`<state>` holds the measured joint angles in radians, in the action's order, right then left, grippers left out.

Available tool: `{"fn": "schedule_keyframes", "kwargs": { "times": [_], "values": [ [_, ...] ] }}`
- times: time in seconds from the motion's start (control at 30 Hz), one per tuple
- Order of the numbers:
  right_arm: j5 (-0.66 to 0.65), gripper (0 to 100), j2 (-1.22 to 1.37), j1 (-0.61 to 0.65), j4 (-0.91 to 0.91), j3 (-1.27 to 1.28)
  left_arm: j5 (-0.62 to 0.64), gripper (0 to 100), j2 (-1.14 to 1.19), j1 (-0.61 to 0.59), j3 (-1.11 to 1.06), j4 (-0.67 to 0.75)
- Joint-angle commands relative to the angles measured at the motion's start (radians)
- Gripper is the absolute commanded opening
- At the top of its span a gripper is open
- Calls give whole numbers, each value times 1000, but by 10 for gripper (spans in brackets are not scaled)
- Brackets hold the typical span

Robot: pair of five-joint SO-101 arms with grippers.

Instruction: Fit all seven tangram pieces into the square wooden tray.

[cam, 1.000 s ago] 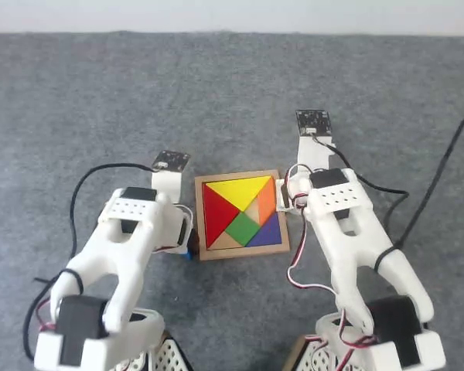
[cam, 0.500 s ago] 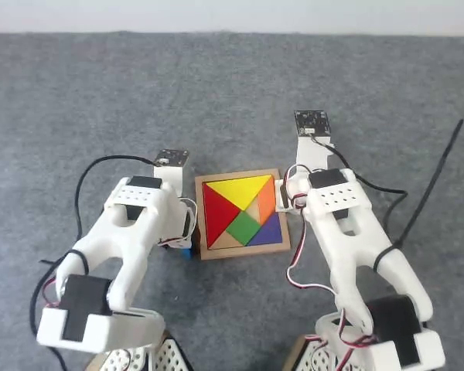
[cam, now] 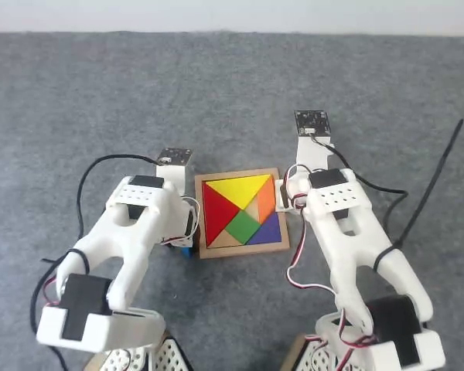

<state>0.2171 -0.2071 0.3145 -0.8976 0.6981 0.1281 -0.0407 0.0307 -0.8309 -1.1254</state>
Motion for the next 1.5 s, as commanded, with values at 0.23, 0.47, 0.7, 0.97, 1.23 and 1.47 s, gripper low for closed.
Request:
{"fn": "schedule_keyframes", "kwargs": {
  "times": [0.23,0.47,0.7,0.97,1.23,1.47],
  "values": [
    [-11,83,-56,-7,16,-9,9,141,-258,-15,-163,123],
    [-11,83,-56,-7,16,-9,9,141,-465,-20,-246,126],
    [-11,83,-58,-7,13,-9,-31,145,-523,-18,-274,126],
    [-11,83,-58,-7,13,-9,-120,199,-374,-12,-202,132],
    [-40,83,-61,-7,10,-9,-120,198,-190,-20,-99,133],
    [-43,83,-65,-7,10,-9,-118,179,-69,-14,-19,84]
  ]
}}
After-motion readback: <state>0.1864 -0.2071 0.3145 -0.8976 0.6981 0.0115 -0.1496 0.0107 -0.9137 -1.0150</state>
